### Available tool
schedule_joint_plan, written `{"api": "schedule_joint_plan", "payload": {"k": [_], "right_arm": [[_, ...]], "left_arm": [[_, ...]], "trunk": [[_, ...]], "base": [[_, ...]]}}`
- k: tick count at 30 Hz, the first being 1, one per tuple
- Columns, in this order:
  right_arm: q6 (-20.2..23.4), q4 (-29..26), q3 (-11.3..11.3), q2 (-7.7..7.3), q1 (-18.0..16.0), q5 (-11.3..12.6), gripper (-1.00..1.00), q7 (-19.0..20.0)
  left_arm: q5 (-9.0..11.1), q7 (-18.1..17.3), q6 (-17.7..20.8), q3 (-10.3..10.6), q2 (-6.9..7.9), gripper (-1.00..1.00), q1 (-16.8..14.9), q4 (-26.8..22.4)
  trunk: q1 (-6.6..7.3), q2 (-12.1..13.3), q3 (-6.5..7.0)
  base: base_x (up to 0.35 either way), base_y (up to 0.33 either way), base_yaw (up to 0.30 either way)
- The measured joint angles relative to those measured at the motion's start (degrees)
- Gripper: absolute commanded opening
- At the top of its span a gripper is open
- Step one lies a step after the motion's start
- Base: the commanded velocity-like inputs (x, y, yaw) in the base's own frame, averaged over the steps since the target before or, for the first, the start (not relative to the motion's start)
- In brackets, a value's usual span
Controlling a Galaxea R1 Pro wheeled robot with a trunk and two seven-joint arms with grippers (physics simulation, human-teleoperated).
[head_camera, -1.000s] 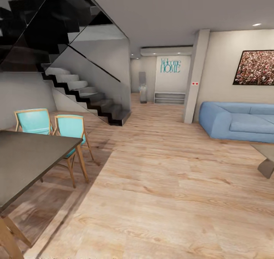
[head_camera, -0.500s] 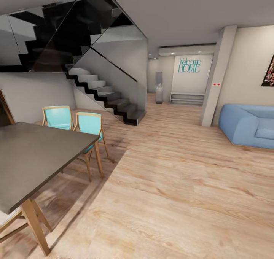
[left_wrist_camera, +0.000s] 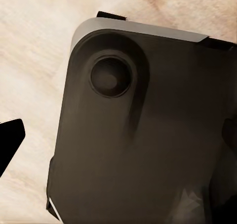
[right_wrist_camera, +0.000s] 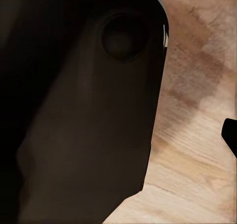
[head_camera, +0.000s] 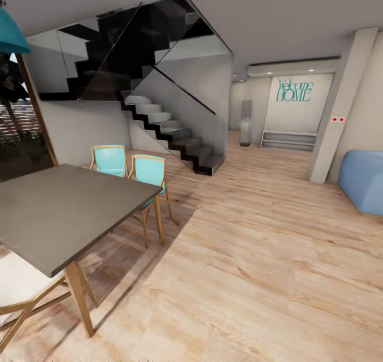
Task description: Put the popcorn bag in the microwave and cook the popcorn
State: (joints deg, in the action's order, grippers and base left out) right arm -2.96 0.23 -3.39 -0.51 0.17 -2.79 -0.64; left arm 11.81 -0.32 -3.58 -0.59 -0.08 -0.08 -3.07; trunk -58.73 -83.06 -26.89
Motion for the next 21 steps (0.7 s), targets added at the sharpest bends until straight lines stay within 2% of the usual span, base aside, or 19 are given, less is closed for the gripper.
{"api": "schedule_joint_plan", "payload": {"k": [21], "right_arm": [[0.00, 0.01, 0.00, 0.08, 0.00, 0.00, 1.00, -0.08]], "left_arm": [[0.00, 0.00, 0.00, 0.00, 0.00, 1.00, 0.00, 0.00]], "trunk": [[0.00, 0.00, 0.00]], "base": [[0.000, 0.000, 0.281]]}}
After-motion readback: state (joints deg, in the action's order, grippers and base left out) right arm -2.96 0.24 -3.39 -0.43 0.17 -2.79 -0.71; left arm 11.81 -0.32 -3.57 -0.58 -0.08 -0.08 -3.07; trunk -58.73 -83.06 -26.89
